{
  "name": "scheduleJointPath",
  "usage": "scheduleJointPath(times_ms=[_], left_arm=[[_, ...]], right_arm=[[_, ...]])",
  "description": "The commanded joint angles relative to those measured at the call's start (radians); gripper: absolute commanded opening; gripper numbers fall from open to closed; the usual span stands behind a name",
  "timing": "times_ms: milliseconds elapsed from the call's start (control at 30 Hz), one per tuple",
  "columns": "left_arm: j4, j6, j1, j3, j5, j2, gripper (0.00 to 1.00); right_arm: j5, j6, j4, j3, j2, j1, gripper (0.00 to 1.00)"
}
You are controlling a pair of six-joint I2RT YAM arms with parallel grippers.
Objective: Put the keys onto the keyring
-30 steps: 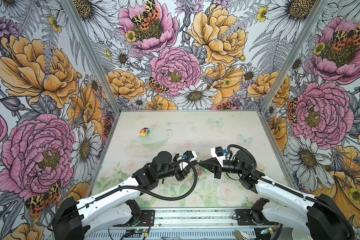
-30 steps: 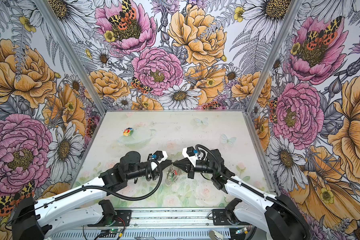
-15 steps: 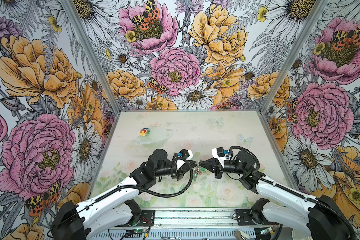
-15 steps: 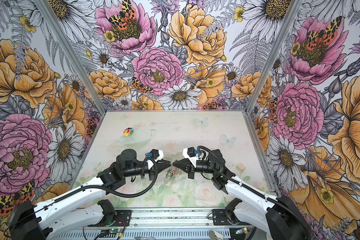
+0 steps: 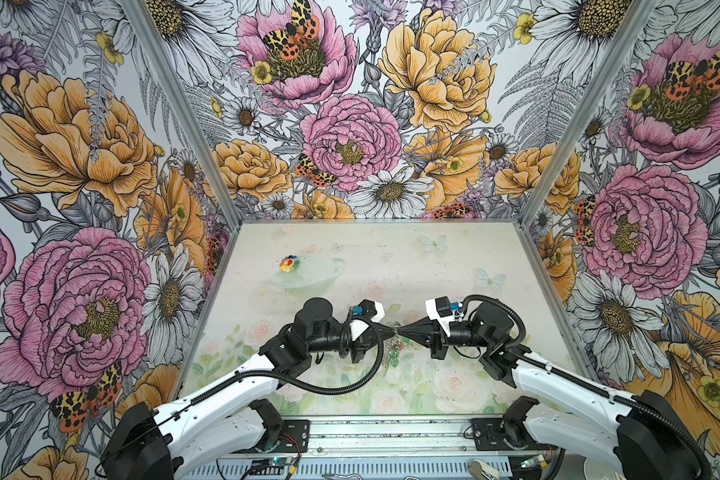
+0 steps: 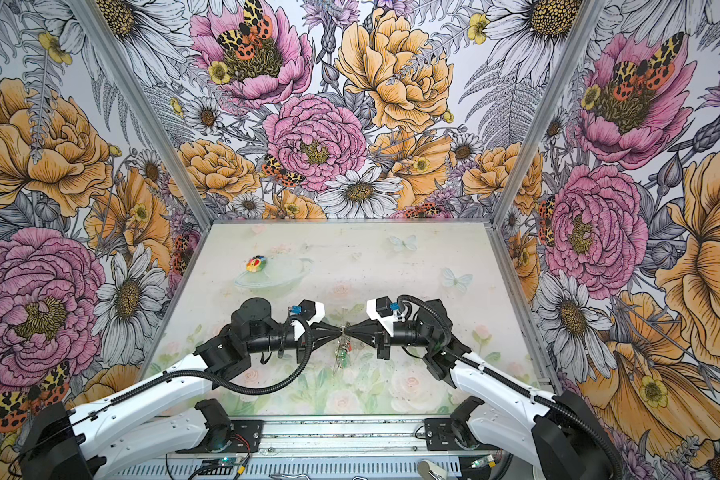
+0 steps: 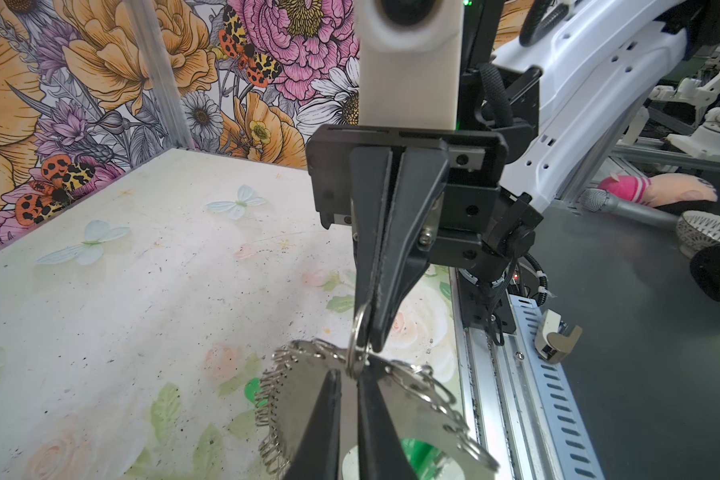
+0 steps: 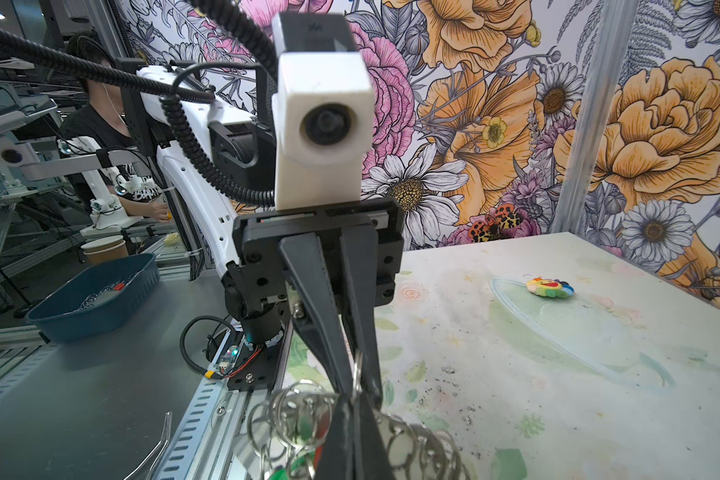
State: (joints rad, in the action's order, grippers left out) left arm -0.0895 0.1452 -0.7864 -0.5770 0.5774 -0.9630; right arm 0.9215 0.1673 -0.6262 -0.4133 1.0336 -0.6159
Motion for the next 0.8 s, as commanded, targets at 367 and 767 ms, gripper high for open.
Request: scheduleJointPath(times_ms=[367,767], left_arm=[[-0.088,-0.038,0.024,0.035,0.053,0.041,0.15],[-0.097,-0.044,0.024,0.029,0.088,0.014,0.06]], right_arm=[[0.035,0.005,-0.057,0.005,0.008,-0.006,0.0],[0.038,0.023,-0.093,0.002,0.025,-0.012,0.0]])
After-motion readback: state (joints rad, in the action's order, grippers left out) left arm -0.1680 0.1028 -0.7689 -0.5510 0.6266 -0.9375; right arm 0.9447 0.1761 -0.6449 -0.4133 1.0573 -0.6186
